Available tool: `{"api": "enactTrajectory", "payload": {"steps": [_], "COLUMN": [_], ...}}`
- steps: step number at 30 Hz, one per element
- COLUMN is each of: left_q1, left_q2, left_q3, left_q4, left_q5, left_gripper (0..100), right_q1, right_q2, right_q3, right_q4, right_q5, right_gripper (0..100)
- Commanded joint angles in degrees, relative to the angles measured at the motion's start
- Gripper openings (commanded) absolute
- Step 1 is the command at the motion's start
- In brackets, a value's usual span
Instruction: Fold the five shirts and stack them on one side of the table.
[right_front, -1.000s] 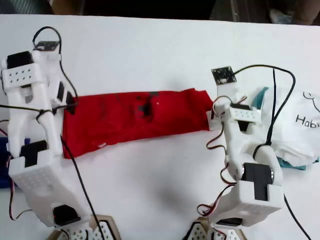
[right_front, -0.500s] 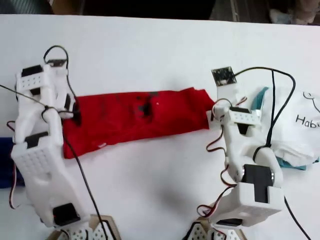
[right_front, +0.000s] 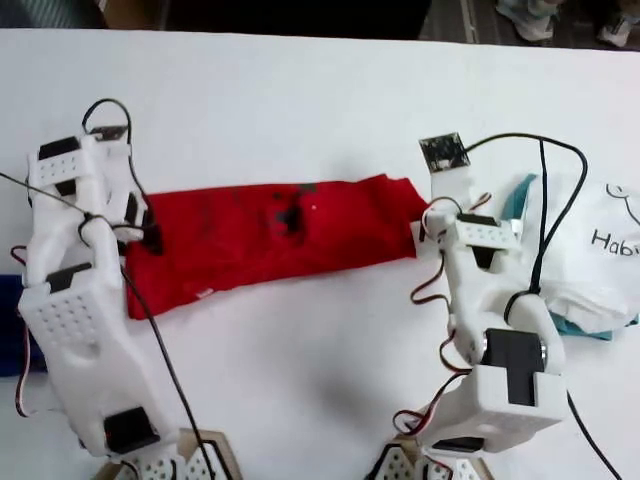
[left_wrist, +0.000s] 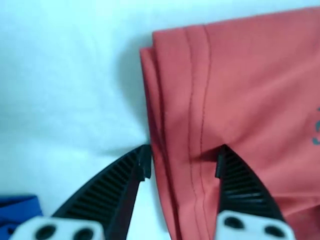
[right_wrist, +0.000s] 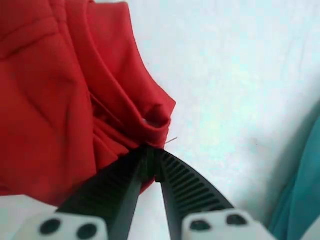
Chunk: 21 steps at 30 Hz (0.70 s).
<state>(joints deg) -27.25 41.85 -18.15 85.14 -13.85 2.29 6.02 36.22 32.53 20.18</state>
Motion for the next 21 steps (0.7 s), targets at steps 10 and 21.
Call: {"api": "enactTrajectory", "payload": {"steps": [10, 21], "left_q1": [-2.9, -5.71], "left_q2": [18.55, 14.95], "left_q3": [-27.56, -33.89], "left_q4": [17.23, 17.41], "left_q5": [-0.7, -2.46], "left_gripper": [3, 3], "right_q1": [-0.92, -0.92], "right_q2": [-2.51, -2.51], "right_q3": [-0.09, -0.09], "right_q4": [-1.19, -1.19], "right_q5": [0.18, 0.09], "right_gripper": [2.4, 2.4]}}
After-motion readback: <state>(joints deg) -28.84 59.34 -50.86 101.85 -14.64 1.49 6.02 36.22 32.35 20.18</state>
